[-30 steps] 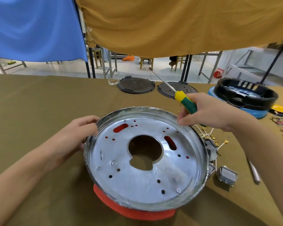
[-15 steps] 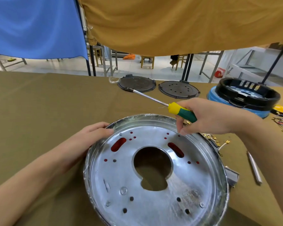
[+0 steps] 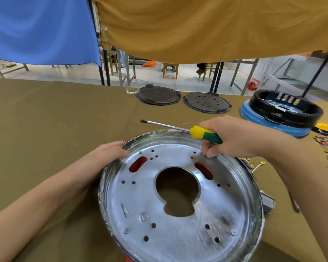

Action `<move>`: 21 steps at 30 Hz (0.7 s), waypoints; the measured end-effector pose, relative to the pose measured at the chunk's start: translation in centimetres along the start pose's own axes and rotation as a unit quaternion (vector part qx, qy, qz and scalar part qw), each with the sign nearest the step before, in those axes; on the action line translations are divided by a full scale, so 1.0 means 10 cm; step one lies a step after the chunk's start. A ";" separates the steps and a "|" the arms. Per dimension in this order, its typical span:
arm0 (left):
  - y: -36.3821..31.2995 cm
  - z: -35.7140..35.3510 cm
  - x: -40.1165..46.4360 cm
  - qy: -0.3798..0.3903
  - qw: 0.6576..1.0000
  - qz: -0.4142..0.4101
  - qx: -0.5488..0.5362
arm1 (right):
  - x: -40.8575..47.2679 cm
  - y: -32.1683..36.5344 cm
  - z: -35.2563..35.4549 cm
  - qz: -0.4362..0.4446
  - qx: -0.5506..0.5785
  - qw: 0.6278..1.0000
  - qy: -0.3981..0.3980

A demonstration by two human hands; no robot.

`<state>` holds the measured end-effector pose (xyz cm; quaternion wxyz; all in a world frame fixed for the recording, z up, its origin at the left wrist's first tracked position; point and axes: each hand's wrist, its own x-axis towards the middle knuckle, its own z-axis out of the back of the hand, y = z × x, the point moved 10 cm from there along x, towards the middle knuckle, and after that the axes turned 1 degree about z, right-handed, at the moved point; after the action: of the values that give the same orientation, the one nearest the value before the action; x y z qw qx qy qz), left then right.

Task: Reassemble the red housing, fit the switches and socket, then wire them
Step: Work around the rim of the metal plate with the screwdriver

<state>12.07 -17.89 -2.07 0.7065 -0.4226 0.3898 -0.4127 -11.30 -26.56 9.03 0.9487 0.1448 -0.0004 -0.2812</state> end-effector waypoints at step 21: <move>0.06 0.01 0.03 0.027 0.999 0.020 -0.019 | -0.05 0.13 0.07 -0.037 -0.139 0.988 -0.052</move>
<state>12.46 -17.93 -2.65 0.6959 -0.4164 0.4249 -0.4024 -11.10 -25.48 10.10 0.9470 -0.0032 -0.0056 -0.3210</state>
